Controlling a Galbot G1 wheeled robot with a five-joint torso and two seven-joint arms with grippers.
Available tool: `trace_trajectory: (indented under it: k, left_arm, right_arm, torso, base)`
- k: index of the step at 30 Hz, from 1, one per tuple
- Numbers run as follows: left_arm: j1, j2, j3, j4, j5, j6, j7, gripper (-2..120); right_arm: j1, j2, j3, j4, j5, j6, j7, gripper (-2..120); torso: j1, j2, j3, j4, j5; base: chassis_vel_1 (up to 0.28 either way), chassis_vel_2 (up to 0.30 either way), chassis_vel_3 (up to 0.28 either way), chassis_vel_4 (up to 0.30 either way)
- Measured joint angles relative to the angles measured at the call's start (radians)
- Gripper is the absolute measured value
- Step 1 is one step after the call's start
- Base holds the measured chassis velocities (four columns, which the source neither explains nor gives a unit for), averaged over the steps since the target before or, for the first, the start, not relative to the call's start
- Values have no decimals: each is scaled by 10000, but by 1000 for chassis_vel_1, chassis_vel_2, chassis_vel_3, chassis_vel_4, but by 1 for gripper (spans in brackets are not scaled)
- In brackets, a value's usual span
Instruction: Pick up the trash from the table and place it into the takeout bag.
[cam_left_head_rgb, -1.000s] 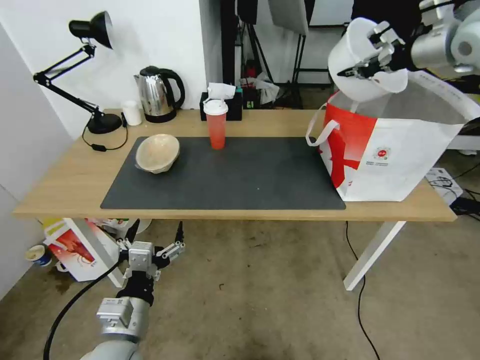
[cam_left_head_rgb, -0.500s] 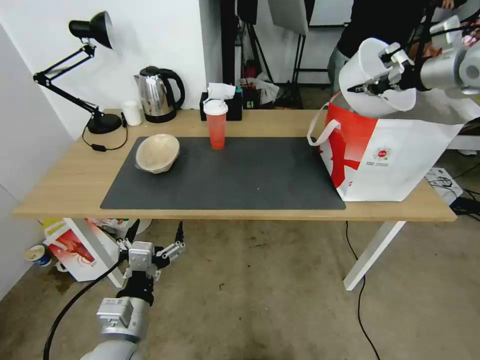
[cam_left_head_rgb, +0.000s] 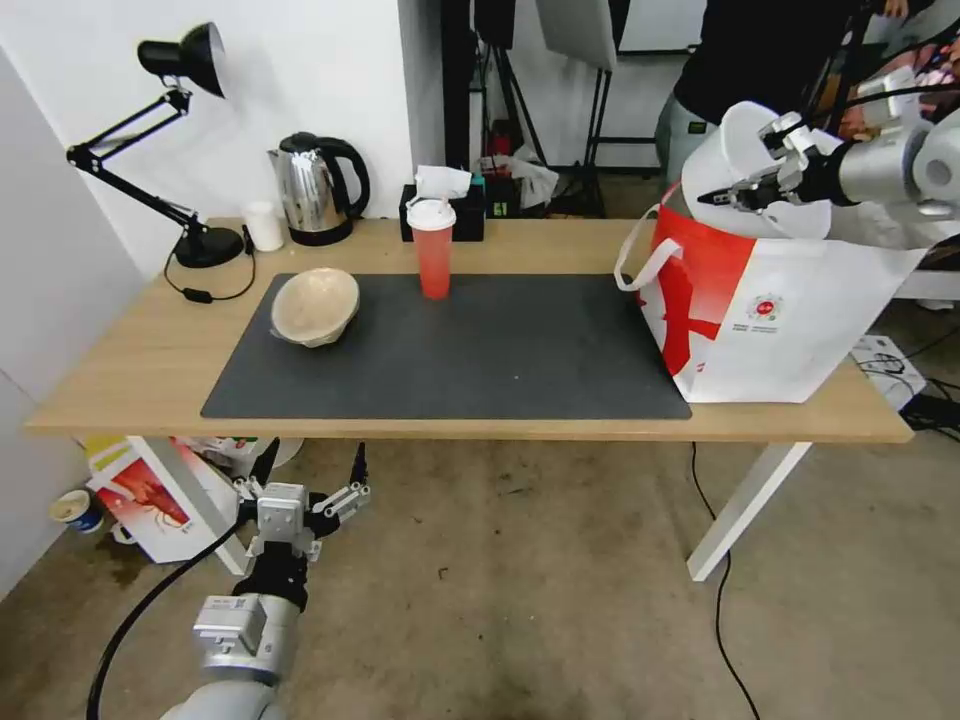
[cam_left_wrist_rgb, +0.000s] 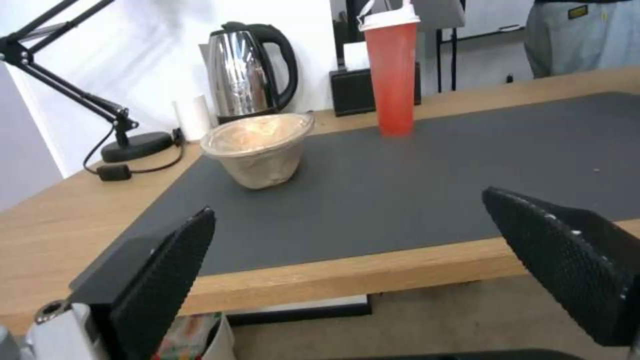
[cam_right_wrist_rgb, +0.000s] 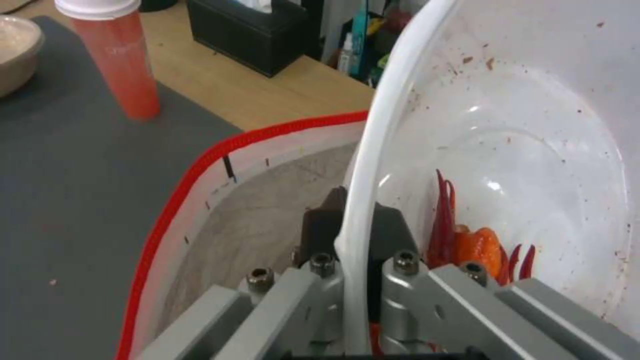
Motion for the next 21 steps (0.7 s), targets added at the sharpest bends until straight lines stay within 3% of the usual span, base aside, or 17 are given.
trace_trajectory:
  k: [5,7,9,10,19,21]
  left_arm:
    - [0,0,0,0,0,0,0,100]
    - [0,0,0,0,0,0,0,100]
    - [0,0,0,0,0,0,0,100]
    - [0,0,0,0,0,0,0,100]
    - [0,0,0,0,0,0,0,100]
    - [0,0,0,0,0,0,0,100]
  right_arm:
    - [-7,33,45,16,57,0,167,2]
    - [18,57,45,18,147,0,322,15]
    - [23,61,45,17,163,0,338,15]
    - [41,88,47,17,212,0,377,24]
    - [178,166,22,-3,250,0,408,53]
    - [202,199,-14,-3,249,0,444,65]
  torso:
    - [0,0,0,1,-1]
    - [0,0,0,0,-1]
    - [0,0,0,1,-1]
    - [0,0,0,0,0]
    - [0,0,0,1,-2]
    - [0,0,0,1,-1]
  base:
    - [0,0,0,0]
    - [0,0,0,0]
    - [0,0,0,0]
    - [0,0,0,0]
    - [0,0,0,0]
    - [0,0,0,0]
